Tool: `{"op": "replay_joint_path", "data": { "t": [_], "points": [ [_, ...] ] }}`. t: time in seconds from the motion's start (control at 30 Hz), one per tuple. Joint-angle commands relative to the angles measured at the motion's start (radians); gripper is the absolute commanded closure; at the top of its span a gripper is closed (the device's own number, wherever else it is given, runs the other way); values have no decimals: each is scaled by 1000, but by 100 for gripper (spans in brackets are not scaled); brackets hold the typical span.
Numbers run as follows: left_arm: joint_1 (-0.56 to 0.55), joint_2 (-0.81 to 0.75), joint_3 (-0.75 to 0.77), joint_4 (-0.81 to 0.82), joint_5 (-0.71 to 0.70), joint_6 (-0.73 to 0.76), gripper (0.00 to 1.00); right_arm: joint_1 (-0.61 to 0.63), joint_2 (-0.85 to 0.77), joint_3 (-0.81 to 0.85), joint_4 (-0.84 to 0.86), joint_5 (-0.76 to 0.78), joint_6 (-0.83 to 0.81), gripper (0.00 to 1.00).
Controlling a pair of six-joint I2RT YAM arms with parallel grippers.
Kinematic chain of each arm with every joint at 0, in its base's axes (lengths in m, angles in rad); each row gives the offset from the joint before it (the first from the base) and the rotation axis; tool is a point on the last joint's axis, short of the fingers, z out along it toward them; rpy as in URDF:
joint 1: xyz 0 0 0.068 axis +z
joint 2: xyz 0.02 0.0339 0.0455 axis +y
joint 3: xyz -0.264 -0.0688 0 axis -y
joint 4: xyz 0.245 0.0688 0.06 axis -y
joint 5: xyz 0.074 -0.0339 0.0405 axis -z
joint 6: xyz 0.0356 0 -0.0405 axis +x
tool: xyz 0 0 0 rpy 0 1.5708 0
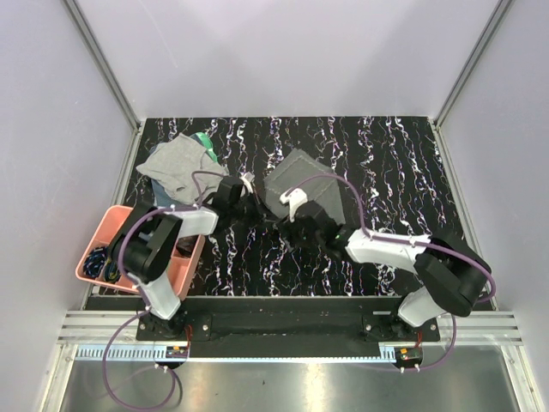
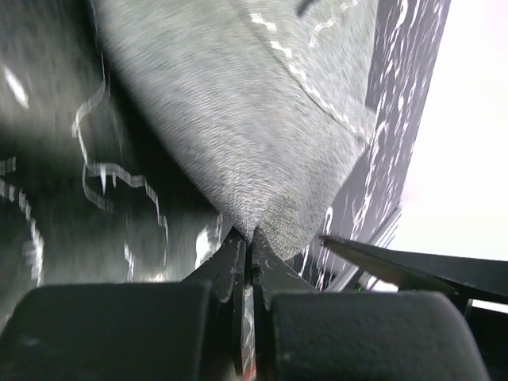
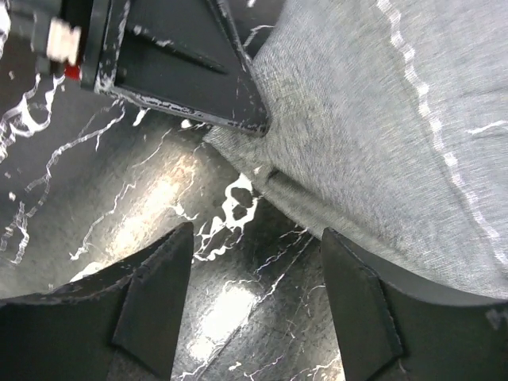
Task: Fold the napkin, place the utensils inside, and roll it up
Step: Fold the napkin
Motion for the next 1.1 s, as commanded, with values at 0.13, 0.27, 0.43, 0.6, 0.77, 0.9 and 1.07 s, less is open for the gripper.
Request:
{"op": "replay_joint_path", "data": {
  "t": [0.13,0.27,0.43,0.6,0.77,0.9,1.07],
  "points": [
    [42,-154,2,-268,55,187,100,166,-37,4,104,245,-191,20],
    [54,-163,-5,-308,61,217,100,183,-5,15,122,233,-223,17],
    [64,-165,-27,-315,79,223,100,192,42,29,150,204,-292,14],
    [71,-163,-40,-296,101,211,100,203,107,47,153,155,-320,14],
    [77,-163,-45,-292,109,209,100,206,189,67,177,227,-348,14],
    [82,-163,-48,-294,116,209,100,208,234,87,213,293,-368,15],
    [88,-162,-48,-296,121,214,100,215,289,105,224,327,-414,19]
  ]
}}
